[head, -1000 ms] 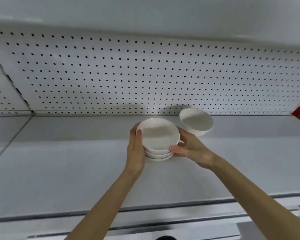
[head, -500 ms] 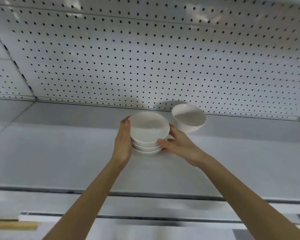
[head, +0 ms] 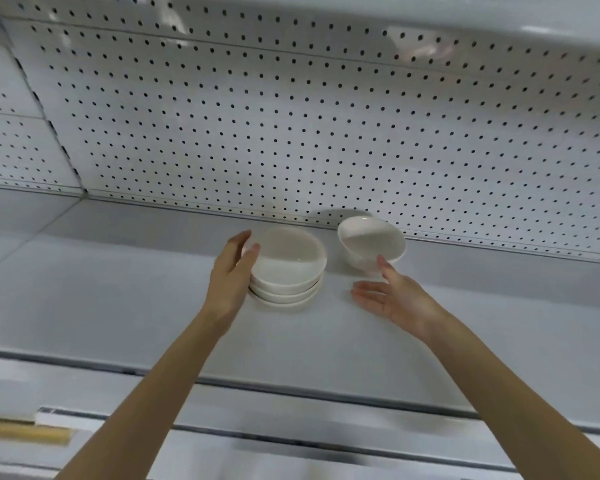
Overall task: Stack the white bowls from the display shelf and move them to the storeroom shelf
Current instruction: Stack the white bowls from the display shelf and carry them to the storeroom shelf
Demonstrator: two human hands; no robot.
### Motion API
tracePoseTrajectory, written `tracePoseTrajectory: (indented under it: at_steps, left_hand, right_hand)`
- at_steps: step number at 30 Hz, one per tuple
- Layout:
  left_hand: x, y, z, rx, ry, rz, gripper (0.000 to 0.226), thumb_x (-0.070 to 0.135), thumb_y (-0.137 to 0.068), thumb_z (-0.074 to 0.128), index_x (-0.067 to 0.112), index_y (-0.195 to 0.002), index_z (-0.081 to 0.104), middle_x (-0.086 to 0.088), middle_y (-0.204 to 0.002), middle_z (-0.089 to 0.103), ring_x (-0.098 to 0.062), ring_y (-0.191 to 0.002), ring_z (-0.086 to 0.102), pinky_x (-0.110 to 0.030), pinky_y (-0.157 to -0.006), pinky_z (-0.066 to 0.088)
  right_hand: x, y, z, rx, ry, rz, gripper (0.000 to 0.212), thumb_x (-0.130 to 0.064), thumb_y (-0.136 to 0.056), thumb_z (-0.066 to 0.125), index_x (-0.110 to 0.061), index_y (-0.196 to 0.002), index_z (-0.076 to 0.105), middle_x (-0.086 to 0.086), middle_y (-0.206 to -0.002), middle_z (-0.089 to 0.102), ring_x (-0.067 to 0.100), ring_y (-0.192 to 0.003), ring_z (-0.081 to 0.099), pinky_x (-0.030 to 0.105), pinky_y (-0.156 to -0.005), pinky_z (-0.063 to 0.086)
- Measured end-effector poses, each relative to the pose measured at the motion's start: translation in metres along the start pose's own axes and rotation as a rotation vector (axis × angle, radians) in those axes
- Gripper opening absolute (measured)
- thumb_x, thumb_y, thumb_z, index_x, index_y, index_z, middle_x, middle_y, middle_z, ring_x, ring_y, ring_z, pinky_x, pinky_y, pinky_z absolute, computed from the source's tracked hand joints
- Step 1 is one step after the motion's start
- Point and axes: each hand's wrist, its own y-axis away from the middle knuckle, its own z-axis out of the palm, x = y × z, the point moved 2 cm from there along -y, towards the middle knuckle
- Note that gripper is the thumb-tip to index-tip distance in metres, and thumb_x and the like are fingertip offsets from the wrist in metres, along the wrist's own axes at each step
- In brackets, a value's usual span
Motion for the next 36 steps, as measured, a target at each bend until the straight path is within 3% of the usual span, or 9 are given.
tracePoseTrajectory:
  at_steps: [3, 7, 13, 16, 19, 24, 29, 33, 36]
  left_hand:
    - [0.003, 0.004, 0.002, -0.006, -0.025, -0.008, 0.039, 0.03, -0.103, 0.043, 0.026, -0.141, 0.044, 0.012, -0.135, 0.046, -0.005, -0.122, 0.041, -0.021, -0.098, 0.027]
    - [0.005, 0.012, 0.005, -0.042, -0.114, 0.003, 0.045, 0.032, -0.104, 0.037, 0.028, -0.148, 0.032, 0.018, -0.134, 0.039, -0.002, -0.12, 0.035, -0.02, -0.098, 0.023]
    - [0.009, 0.015, 0.002, -0.032, -0.129, 0.015, 0.048, 0.033, -0.104, 0.035, 0.024, -0.151, 0.029, 0.012, -0.152, 0.034, 0.002, -0.127, 0.031, -0.017, -0.102, 0.021]
    - [0.013, 0.017, 0.0, -0.002, -0.12, 0.037, 0.046, 0.035, -0.104, 0.034, 0.024, -0.149, 0.033, 0.009, -0.151, 0.038, 0.002, -0.126, 0.033, -0.016, -0.102, 0.022]
    - [0.021, 0.017, -0.005, 0.051, -0.117, 0.076, 0.045, 0.034, -0.104, 0.034, 0.022, -0.147, 0.037, 0.008, -0.149, 0.042, 0.0, -0.128, 0.037, -0.015, -0.102, 0.025]
    - [0.049, 0.015, -0.002, 0.064, -0.119, 0.195, 0.041, 0.034, -0.104, 0.036, 0.024, -0.143, 0.042, 0.012, -0.143, 0.046, -0.001, -0.129, 0.04, -0.019, -0.106, 0.028]
    - [0.069, 0.014, 0.02, -0.05, 0.028, 0.185, 0.053, 0.057, -0.095, 0.037, 0.033, -0.141, 0.043, 0.014, -0.145, 0.046, -0.002, -0.133, 0.041, -0.026, -0.112, 0.029]
    - [0.074, 0.019, 0.022, -0.027, 0.094, 0.155, 0.036, 0.042, -0.103, 0.033, 0.034, -0.133, 0.048, 0.017, -0.13, 0.051, 0.009, -0.115, 0.046, -0.013, -0.089, 0.038]
    - [0.071, 0.017, 0.014, 0.014, 0.062, 0.141, 0.036, 0.038, -0.103, 0.035, 0.026, -0.133, 0.051, 0.013, -0.126, 0.054, 0.001, -0.114, 0.049, -0.013, -0.088, 0.037]
  right_hand:
    - [-0.002, -0.009, 0.002, 0.041, -0.067, -0.017, 0.041, -0.041, -0.094, 0.055, -0.004, -0.109, 0.047, 0.026, -0.108, 0.059, 0.031, -0.085, 0.067, 0.033, -0.068, 0.061]
    - [0.001, -0.02, 0.007, 0.078, -0.078, -0.06, 0.047, -0.041, -0.096, 0.052, -0.002, -0.12, 0.043, 0.025, -0.101, 0.059, 0.03, -0.087, 0.065, 0.031, -0.061, 0.06]
    - [0.007, -0.025, 0.008, 0.098, -0.14, -0.139, 0.028, -0.022, -0.098, 0.049, -0.003, -0.118, 0.042, 0.02, -0.09, 0.059, 0.026, -0.08, 0.063, 0.032, -0.068, 0.053]
    - [0.008, -0.02, 0.007, 0.082, -0.17, -0.143, 0.018, -0.018, -0.097, 0.046, -0.002, -0.105, 0.048, 0.018, -0.082, 0.057, 0.024, -0.072, 0.059, 0.031, -0.066, 0.052]
    - [-0.001, -0.01, 0.007, 0.028, -0.13, -0.164, 0.021, -0.018, -0.095, 0.044, 0.001, -0.098, 0.052, 0.016, -0.077, 0.059, 0.021, -0.061, 0.057, 0.028, -0.061, 0.052]
    - [-0.029, 0.02, 0.016, -0.106, 0.121, -0.292, 0.03, -0.015, -0.095, 0.042, 0.001, -0.121, 0.048, 0.016, -0.075, 0.062, 0.019, -0.053, 0.058, 0.031, -0.062, 0.05]
    - [-0.039, 0.056, 0.045, -0.342, 0.264, -0.278, 0.044, -0.024, -0.077, 0.05, -0.009, -0.118, 0.046, 0.02, -0.071, 0.063, 0.029, -0.057, 0.057, 0.033, -0.057, 0.05]
    - [-0.03, 0.064, 0.067, -0.47, 0.279, -0.249, 0.045, -0.026, -0.082, 0.048, -0.021, -0.125, 0.039, 0.023, -0.073, 0.064, 0.032, -0.058, 0.057, 0.035, -0.057, 0.05]
    - [-0.029, 0.06, 0.073, -0.462, 0.339, -0.3, 0.054, -0.032, -0.082, 0.056, -0.026, -0.132, 0.036, 0.02, -0.074, 0.065, 0.029, -0.059, 0.058, 0.034, -0.06, 0.051]
